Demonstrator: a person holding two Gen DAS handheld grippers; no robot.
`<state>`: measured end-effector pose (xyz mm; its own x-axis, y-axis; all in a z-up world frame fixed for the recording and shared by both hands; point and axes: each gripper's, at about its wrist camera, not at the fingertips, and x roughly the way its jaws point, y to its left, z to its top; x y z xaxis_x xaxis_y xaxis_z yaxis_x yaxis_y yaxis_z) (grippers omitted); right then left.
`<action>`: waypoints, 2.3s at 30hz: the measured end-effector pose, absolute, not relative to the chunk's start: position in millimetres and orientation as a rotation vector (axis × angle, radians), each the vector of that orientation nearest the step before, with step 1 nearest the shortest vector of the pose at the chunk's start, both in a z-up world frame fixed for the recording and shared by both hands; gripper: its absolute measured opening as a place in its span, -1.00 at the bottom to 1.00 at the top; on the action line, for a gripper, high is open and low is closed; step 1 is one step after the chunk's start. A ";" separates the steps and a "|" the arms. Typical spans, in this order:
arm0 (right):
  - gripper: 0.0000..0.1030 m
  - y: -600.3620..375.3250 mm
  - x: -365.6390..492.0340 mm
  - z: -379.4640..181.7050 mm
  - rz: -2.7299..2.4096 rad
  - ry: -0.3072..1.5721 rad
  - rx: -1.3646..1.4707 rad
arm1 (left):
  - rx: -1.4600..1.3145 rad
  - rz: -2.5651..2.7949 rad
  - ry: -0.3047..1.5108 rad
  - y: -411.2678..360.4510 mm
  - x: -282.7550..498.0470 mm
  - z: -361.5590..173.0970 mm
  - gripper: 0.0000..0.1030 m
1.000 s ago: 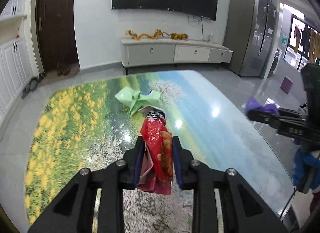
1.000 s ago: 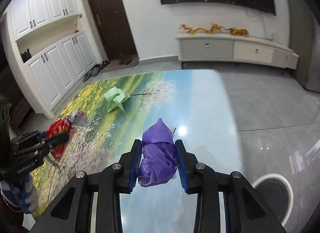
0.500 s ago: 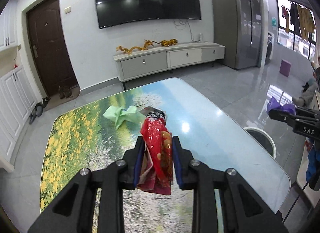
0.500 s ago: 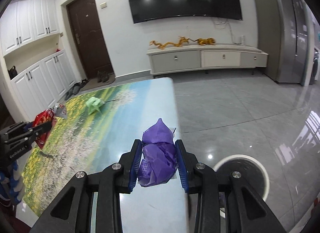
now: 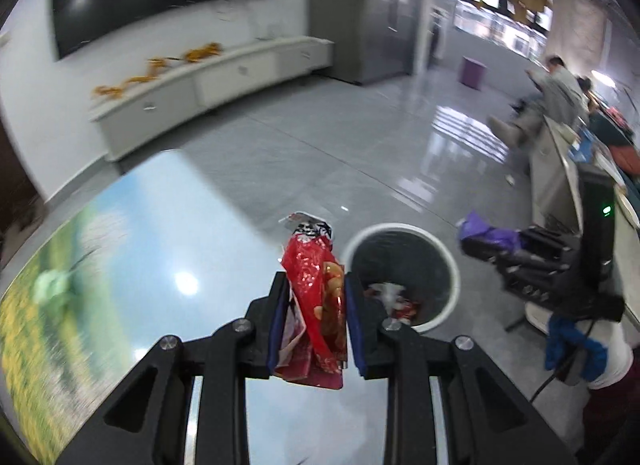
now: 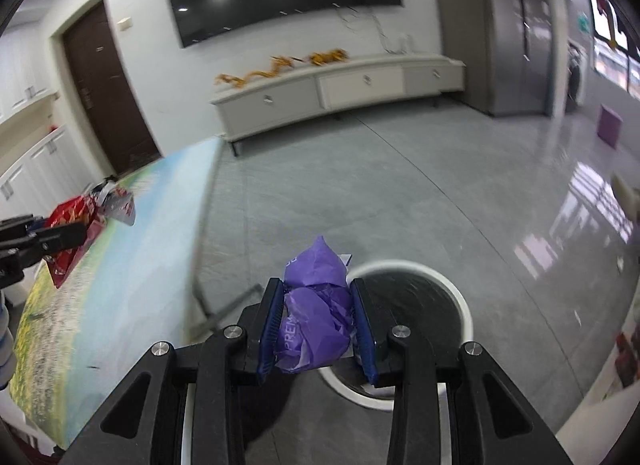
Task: Collect trash
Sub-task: 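Carry the red wrapper and purple bag over the bin and open both tools, then withdraw both open tools back toward the green plastic on the table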
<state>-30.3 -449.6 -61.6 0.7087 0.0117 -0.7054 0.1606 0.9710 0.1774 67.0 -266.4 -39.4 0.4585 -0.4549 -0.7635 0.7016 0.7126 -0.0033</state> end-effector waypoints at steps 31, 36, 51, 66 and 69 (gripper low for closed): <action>0.10 -525.0 -12.0 -104.0 -0.234 0.884 0.334 | 0.324 -0.757 0.805 -347.5 91.2 -61.0 0.18; 0.16 -497.7 -24.4 -53.2 -0.197 0.787 0.301 | 0.333 -0.627 0.699 -293.1 76.9 -33.6 0.18; 0.30 -361.8 -0.5 31.4 0.035 0.659 0.147 | 0.197 -0.257 0.553 -99.8 58.8 10.8 0.40; 0.30 -241.5 68.5 21.3 0.235 0.730 0.011 | 0.049 -0.092 0.632 37.6 84.7 -24.0 0.40; 0.30 -220.5 89.4 10.4 0.290 0.758 -0.009 | -0.011 -0.117 0.706 61.8 105.4 -43.1 0.40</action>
<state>89.4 -220.5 10.4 0.6883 0.2556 -0.6789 -0.2621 0.9603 0.0958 105.4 61.8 -43.1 0.7548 -0.1110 -0.6465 0.1036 0.9934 -0.0496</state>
